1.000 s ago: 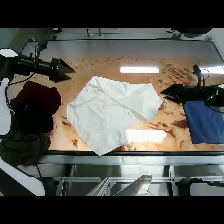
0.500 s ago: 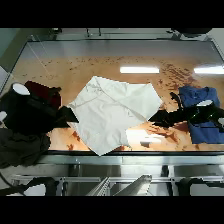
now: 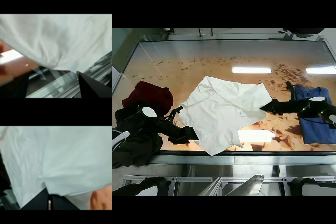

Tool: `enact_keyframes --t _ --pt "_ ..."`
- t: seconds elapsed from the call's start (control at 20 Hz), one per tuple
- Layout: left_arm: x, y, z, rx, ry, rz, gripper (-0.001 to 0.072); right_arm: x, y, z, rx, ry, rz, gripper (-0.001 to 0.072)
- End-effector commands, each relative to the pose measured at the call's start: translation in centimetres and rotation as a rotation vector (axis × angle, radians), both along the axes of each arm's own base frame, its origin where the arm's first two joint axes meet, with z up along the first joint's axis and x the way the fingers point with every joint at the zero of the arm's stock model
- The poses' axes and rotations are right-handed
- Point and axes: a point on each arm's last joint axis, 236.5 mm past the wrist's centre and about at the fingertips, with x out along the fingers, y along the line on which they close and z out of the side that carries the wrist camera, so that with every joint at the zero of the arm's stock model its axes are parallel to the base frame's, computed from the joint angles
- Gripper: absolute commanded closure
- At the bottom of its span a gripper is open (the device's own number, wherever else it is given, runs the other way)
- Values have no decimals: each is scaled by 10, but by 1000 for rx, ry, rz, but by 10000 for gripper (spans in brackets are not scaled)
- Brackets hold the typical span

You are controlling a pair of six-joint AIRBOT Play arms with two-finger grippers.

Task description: Fold the shirts.

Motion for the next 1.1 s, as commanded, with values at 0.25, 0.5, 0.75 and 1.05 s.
enact_keyframes --t 0.25,0.5,0.75,1.05 --pt "26 -38 -27 -54 -120 46 430 176 -95 122 -56 -348 -455 691" --pt "10 -36 -38 -78 -7 48 691 205 -199 97 -141 -334 -721 468" --pt "64 12 8 -99 -162 168 690 136 -168 94 -30 -255 -355 503" --pt "132 71 80 -108 -372 224 690 58 -64 49 3 -39 32 271"
